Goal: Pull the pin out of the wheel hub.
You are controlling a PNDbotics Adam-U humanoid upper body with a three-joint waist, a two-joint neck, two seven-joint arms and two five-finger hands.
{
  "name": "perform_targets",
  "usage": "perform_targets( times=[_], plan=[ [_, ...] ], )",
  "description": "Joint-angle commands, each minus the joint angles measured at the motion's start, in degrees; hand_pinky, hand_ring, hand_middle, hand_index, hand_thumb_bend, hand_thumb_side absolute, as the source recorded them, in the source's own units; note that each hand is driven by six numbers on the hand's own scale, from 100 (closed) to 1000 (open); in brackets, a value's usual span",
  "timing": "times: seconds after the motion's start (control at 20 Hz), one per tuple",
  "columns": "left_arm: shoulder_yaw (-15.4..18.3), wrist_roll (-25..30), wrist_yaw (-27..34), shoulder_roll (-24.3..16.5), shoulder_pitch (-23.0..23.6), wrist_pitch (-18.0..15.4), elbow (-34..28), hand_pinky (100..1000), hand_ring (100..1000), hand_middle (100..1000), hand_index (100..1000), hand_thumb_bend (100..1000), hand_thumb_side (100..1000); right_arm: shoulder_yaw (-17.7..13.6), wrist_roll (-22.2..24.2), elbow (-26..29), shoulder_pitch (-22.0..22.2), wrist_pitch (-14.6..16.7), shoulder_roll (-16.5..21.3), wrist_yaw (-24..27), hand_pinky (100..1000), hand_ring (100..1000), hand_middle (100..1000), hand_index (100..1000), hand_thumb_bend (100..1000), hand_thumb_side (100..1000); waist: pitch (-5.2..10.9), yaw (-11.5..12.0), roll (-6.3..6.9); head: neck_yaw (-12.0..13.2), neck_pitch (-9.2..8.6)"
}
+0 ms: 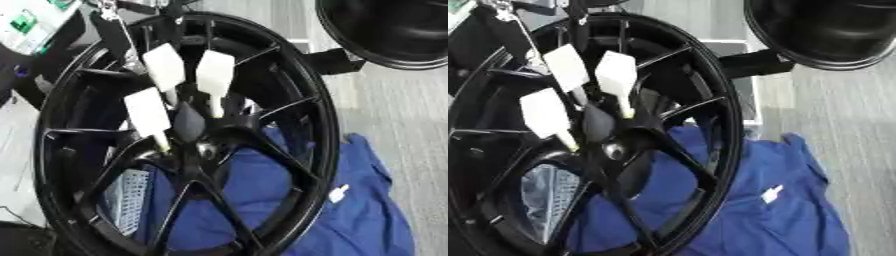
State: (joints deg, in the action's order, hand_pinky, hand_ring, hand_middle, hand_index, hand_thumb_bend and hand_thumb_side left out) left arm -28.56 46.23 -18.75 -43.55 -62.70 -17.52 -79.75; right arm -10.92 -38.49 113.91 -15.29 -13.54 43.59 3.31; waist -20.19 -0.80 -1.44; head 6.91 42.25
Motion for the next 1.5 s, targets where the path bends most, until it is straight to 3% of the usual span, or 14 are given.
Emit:
perform_targets(
  times=[0.05, 0.3, 0.45, 0.9, 1.3, 1.5],
  plan=[
    [-0.14, 5.74, -0.64, -0.32, -1.48, -5.53, 0.05, 744, 626, 548, 691, 625, 100, -0.87, -0.35, 0.68, -0.22, 0.15, 1.06, -0.21, 675, 629, 570, 754, 100, 447, 1.47, -0.08, -0.06, 0.53, 0.04],
    [-1.53, 5.74, -0.69, -0.07, -1.22, -6.23, 0.85, 768, 673, 625, 745, 663, 100, -1.19, -0.86, 0.68, -0.06, 0.37, 0.7, -0.27, 675, 630, 570, 754, 100, 447, 1.41, -0.13, -0.08, 1.0, 0.12],
    [-2.35, 5.74, 0.13, -0.07, -1.13, -6.19, 1.04, 773, 675, 626, 753, 665, 100, -1.24, -1.05, 0.68, -0.02, 0.44, 0.68, -0.3, 676, 631, 571, 754, 100, 443, 1.44, -0.11, -0.05, 1.19, 0.25],
    [-3.46, 5.74, 0.77, 0.06, -1.68, -4.87, 0.75, 764, 642, 573, 741, 652, 100, -1.32, -1.4, 0.68, -0.01, 0.36, 0.43, -0.51, 676, 632, 571, 753, 100, 439, 1.71, 0.12, 0.08, 1.44, 0.72],
    [-3.54, 5.74, 1.3, 0.28, -1.83, -3.98, 0.71, 711, 579, 511, 691, 538, 100, -1.34, -1.62, 0.68, -0.14, 0.03, 0.13, -0.66, 676, 634, 572, 750, 100, 437, 1.79, 0.19, 0.1, 1.46, 0.73],
    [-3.54, 5.74, 2.1, 0.17, -1.96, -3.54, 0.11, 705, 570, 499, 683, 529, 100, -1.37, -1.8, 0.68, -0.08, -0.04, 0.01, -0.68, 676, 634, 572, 750, 100, 437, 1.8, 0.27, 0.09, 1.43, 0.85]
  ],
)
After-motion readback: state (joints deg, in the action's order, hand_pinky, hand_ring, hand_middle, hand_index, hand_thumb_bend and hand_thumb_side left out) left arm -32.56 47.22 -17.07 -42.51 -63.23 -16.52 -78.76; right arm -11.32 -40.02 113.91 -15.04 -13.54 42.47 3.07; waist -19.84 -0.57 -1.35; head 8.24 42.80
